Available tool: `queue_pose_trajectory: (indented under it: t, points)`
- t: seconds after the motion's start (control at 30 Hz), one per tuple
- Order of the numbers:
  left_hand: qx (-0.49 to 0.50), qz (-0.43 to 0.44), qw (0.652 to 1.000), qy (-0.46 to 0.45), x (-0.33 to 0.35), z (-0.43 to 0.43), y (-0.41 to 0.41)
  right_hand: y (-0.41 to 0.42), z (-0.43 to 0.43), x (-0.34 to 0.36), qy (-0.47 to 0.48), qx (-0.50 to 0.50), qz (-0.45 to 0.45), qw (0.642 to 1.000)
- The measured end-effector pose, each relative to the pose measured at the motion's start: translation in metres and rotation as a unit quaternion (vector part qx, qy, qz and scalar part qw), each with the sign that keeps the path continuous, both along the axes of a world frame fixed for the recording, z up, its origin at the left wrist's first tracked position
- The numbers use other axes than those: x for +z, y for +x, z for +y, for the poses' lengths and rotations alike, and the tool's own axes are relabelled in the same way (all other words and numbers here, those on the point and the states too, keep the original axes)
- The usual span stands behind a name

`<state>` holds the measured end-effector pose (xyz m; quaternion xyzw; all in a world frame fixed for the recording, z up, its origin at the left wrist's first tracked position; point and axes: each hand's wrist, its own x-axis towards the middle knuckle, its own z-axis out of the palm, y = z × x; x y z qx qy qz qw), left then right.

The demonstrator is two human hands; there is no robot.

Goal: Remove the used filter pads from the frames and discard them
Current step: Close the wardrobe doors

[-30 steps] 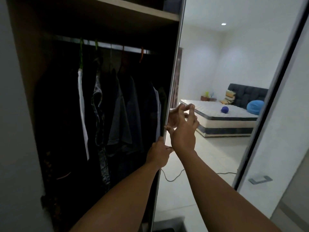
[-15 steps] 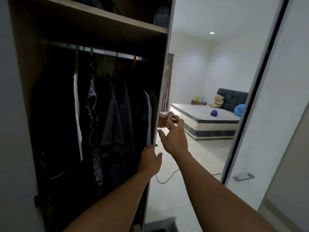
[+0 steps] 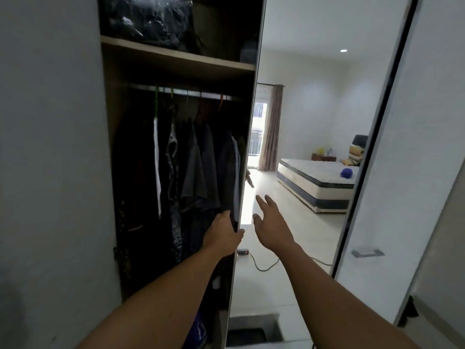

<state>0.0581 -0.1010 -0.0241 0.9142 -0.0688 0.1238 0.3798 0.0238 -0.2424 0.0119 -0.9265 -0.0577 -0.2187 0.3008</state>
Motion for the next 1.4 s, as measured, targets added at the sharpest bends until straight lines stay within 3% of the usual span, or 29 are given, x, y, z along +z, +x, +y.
queue_pose_trajectory:
  t: [0.47, 0.83, 0.93, 1.03, 1.17, 1.27, 1.4]
  points:
    - [0.123, -0.090, 0.988, -0.013, 0.038, 0.104, -0.215, -0.173, 0.080, 0.012, 0.027, 0.125, -0.011, 0.992]
    - [0.321, -0.191, 0.927, -0.030, 0.076, 0.249, -0.308, -0.217, 0.237, 0.049, 0.084, 0.286, 0.003, 0.955]
    - [0.344, -0.214, 0.911, -0.081, 0.075, 0.281, -0.314, -0.221, 0.275, 0.053, 0.099, 0.305, 0.012, 0.947]
    - [0.316, -0.205, 0.915, -0.140, 0.083, 0.306, -0.307, -0.221, 0.309, 0.049, 0.091, 0.309, 0.038, 0.946]
    - [0.249, -0.225, 0.934, -0.122, 0.092, 0.317, -0.297, -0.222, 0.336, 0.033, 0.075, 0.318, 0.082, 0.941]
    - [0.233, -0.246, 0.933, -0.124, 0.088, 0.321, -0.291, -0.223, 0.344, 0.016, 0.113, 0.324, 0.113, 0.932]
    - [0.182, -0.273, 0.938, -0.111, 0.086, 0.315, -0.283, -0.219, 0.340, 0.005, 0.176, 0.276, 0.078, 0.942]
